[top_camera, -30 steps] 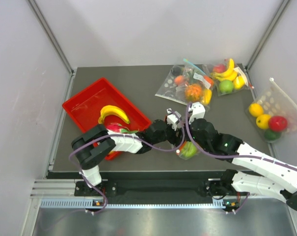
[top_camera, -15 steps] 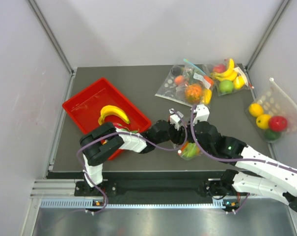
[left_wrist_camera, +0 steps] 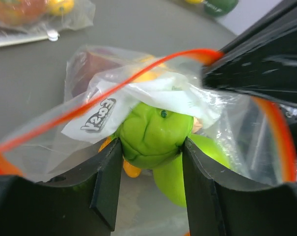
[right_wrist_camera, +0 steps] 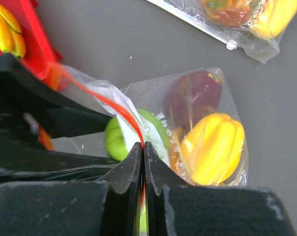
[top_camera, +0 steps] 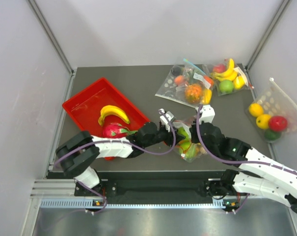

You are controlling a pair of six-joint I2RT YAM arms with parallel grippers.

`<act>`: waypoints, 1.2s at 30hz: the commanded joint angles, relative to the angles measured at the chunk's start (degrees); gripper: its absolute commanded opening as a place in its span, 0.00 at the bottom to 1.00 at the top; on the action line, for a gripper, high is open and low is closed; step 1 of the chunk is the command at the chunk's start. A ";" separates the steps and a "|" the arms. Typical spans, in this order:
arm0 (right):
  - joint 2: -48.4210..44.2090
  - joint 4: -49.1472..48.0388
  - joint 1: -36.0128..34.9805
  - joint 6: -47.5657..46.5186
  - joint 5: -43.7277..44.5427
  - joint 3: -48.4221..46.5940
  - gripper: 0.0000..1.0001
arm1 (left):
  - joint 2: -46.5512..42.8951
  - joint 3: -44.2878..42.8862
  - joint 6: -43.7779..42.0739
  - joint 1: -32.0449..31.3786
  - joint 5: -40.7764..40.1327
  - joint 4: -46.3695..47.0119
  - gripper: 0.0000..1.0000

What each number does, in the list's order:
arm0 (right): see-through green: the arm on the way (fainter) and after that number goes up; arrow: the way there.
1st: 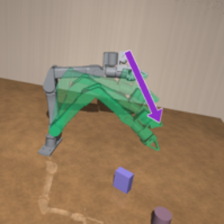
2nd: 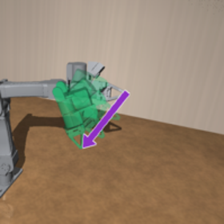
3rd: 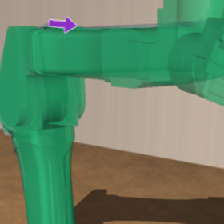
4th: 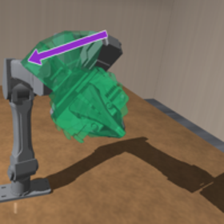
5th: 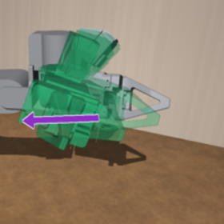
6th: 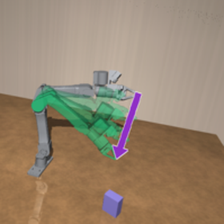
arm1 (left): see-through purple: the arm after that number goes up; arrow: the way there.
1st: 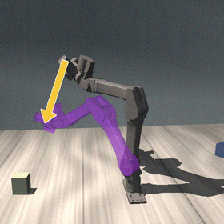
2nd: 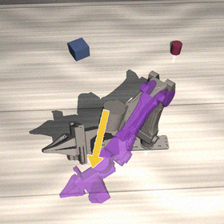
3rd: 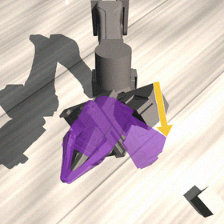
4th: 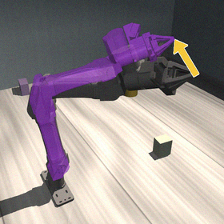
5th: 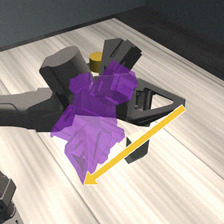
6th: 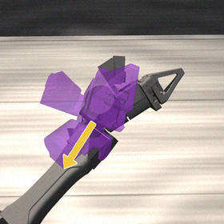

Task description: Open the zip-top bag and remove the fake food

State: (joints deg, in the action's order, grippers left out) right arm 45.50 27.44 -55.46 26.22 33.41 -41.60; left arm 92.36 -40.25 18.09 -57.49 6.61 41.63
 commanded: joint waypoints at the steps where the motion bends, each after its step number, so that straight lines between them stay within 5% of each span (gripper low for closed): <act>1: 0.38 0.42 0.62 0.94 2.01 0.56 0.00 | -6.21 1.05 0.28 -0.16 1.03 -0.83 0.05; 16: -0.14 0.24 2.81 0.15 2.36 0.56 0.00 | -24.39 4.04 -2.70 -0.07 -2.83 -25.44 0.04; 27: -1.29 0.24 4.40 -0.73 1.66 0.74 0.00 | -40.23 3.95 -3.94 1.15 -20.38 -43.63 0.05; 36: -2.16 0.16 4.57 -0.82 0.34 1.44 0.00 | -41.04 4.13 -2.09 21.27 -14.00 -44.27 0.05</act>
State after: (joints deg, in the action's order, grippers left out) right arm 44.34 27.57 -51.57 25.63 34.02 -40.38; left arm 51.53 -35.94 15.20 -40.23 -9.19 -3.57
